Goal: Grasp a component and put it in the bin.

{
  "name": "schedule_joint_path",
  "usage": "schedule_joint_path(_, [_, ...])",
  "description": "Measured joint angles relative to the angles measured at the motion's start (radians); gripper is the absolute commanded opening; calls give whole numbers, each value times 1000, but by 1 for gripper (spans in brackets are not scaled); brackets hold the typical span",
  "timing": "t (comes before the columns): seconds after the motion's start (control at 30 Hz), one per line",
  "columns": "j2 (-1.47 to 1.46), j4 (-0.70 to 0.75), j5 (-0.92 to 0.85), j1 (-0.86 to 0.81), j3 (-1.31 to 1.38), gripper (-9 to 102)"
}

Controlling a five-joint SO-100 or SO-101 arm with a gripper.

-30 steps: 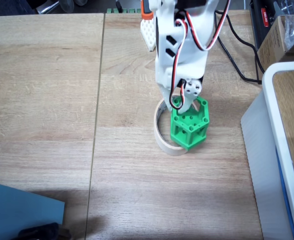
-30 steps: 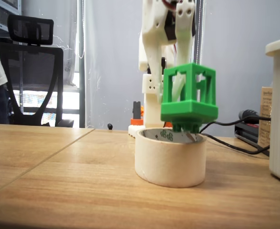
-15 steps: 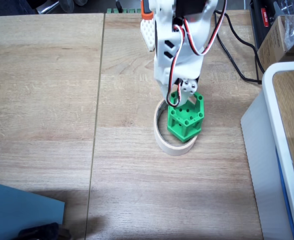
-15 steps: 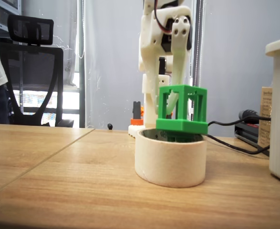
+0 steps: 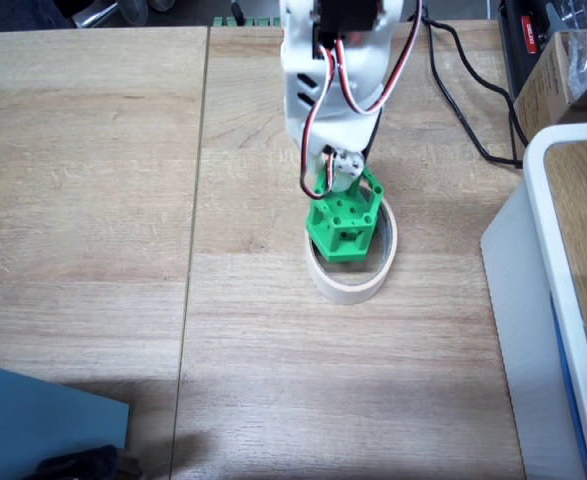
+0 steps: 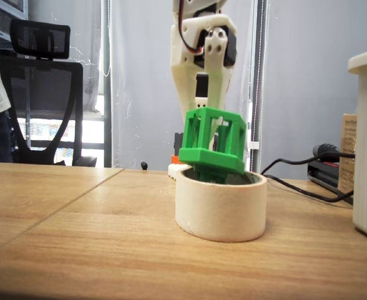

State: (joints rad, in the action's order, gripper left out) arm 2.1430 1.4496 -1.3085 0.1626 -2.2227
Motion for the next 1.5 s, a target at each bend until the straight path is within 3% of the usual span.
schedule_joint_path(0.5, [0,0,0,2,0,15])
schedule_joint_path(0.97, [25,-8,-5,2,28,14])
schedule_joint_path(1.5, [41,-425,-6,0,178,14])
